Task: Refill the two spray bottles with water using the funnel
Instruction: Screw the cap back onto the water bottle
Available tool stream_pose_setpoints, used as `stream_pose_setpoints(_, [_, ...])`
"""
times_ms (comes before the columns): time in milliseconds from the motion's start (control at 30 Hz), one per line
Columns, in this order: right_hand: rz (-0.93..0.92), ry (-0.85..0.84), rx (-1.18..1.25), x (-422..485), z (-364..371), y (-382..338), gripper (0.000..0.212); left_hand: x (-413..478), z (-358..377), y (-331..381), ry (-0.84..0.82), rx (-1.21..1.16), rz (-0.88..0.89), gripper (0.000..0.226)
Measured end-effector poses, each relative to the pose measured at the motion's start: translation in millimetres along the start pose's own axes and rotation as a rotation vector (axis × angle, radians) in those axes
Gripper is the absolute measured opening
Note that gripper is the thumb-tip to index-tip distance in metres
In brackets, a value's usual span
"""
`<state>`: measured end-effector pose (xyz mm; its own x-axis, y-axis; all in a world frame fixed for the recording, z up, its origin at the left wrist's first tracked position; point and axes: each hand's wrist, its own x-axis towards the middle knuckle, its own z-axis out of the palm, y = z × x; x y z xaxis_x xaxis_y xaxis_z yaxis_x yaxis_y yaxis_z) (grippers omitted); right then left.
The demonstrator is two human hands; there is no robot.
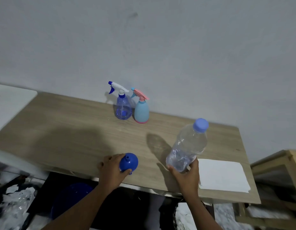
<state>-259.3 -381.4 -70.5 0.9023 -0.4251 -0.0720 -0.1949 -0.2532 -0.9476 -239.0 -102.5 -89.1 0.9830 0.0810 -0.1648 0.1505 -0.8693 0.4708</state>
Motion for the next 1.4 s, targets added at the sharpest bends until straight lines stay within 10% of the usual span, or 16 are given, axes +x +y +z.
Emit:
stream_pose_setpoints(433, [-0.100,0.162,0.018,95,54,-36,0.071,138,-23,106,-0.048,-0.182,0.324,0.062])
stream_pose_setpoints(833, [-0.090,0.142,0.006,198,79,-27,0.069,223,36,136,-0.046,0.049,0.240,0.055])
stream_pose_setpoints(1400, [-0.030,0.066,-0.078,151,47,-18,0.107,169,52,123,0.052,-0.192,0.311,0.087])
